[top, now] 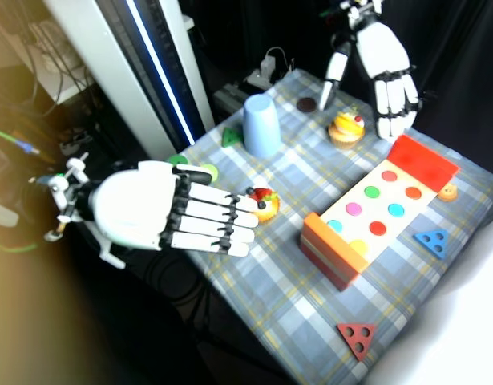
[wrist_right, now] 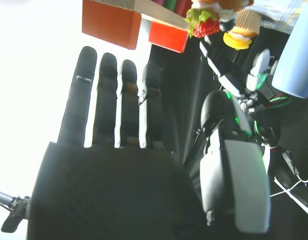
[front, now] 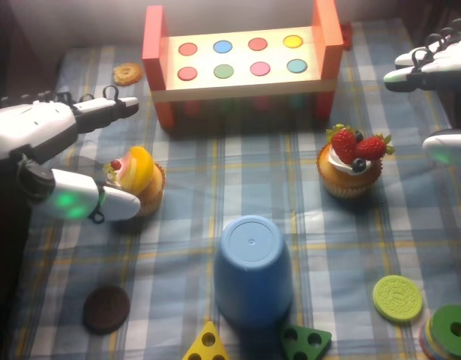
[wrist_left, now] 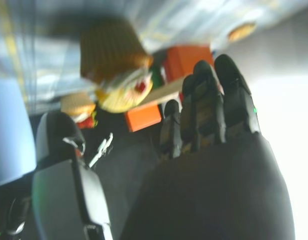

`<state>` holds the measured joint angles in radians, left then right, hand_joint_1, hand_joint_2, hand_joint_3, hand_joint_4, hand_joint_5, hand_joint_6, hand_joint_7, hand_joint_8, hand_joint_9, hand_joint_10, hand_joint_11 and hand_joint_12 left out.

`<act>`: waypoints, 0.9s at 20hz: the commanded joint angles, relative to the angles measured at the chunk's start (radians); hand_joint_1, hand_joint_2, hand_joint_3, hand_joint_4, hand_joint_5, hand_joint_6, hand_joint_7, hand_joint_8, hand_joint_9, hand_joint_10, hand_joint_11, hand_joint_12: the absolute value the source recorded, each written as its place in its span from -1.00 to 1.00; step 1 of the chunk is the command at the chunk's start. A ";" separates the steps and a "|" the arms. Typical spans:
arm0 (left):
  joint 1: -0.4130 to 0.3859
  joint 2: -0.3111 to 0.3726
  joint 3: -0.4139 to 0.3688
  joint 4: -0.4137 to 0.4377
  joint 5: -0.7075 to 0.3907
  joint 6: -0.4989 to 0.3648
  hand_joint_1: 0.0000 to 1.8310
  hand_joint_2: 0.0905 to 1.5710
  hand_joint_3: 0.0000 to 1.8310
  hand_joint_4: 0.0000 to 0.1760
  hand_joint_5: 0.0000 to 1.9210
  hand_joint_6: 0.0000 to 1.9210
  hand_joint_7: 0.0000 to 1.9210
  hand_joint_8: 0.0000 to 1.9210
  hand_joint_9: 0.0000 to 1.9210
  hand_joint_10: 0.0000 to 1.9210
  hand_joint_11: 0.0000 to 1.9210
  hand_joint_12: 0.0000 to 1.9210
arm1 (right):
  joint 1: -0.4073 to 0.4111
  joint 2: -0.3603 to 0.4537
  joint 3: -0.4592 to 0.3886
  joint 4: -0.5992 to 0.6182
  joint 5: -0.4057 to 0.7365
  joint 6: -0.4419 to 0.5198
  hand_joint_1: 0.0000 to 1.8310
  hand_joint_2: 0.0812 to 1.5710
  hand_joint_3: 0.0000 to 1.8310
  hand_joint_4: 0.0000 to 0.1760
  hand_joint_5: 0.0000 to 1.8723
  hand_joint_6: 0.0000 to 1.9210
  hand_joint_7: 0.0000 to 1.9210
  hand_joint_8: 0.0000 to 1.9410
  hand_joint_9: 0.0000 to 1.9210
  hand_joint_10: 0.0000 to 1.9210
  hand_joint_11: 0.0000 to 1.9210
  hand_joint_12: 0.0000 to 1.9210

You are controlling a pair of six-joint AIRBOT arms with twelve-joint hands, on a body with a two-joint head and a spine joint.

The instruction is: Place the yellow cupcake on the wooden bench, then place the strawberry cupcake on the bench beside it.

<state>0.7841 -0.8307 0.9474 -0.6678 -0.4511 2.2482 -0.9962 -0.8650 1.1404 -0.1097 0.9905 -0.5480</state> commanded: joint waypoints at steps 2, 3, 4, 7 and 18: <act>-0.013 -0.007 0.006 -0.002 -0.065 0.007 -0.28 0.09 -1.00 1.00 -0.78 -1.00 -0.67 -1.00 -0.64 -1.00 -1.00 -0.37 | 0.008 -0.001 0.005 0.024 0.120 0.007 -0.57 0.57 -1.00 -0.99 -0.49 -1.00 -0.56 -1.00 -0.58 -0.99 -0.75 -0.46; -0.014 -0.009 0.009 -0.003 -0.065 0.007 -0.26 0.11 -0.99 1.00 -0.81 -1.00 -0.65 -1.00 -0.62 -0.99 -1.00 -0.35 | 0.008 -0.001 0.005 0.024 0.120 0.009 -0.55 0.57 -1.00 -1.00 -0.48 -0.99 -0.55 -0.99 -0.57 -0.99 -0.75 -0.46; -0.017 -0.011 0.011 -0.003 -0.065 0.007 -0.24 0.12 -0.99 1.00 -0.82 -1.00 -0.62 -0.99 -0.61 -0.99 -1.00 -0.35 | 0.008 -0.002 0.006 0.024 0.120 0.009 -0.55 0.57 -1.00 -1.00 -0.48 -1.00 -0.55 -1.00 -0.58 -0.99 -0.76 -0.46; -0.019 -0.015 0.014 -0.012 -0.065 0.007 -0.15 0.13 -1.00 1.00 -0.77 -0.99 -0.48 -0.99 -0.54 -0.99 -1.00 -0.34 | 0.008 -0.004 0.007 0.024 0.119 0.009 -0.56 0.57 -1.00 -1.00 -0.47 -1.00 -0.54 -0.99 -0.56 -0.99 -0.73 -0.45; -0.041 -0.029 0.012 -0.007 -0.069 0.005 0.00 0.24 -1.00 0.28 -0.38 -0.98 -0.05 -0.98 -0.22 -0.99 -1.00 -0.26 | 0.001 -0.004 0.006 0.024 0.119 0.018 -0.48 0.59 -1.00 -1.00 -0.42 -0.99 -0.47 -0.99 -0.52 -0.99 -0.72 -0.44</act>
<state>0.7540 -0.8558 0.9577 -0.6895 -0.4351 2.2547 -0.9966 -0.8669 1.1416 -0.1162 0.9905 -0.5362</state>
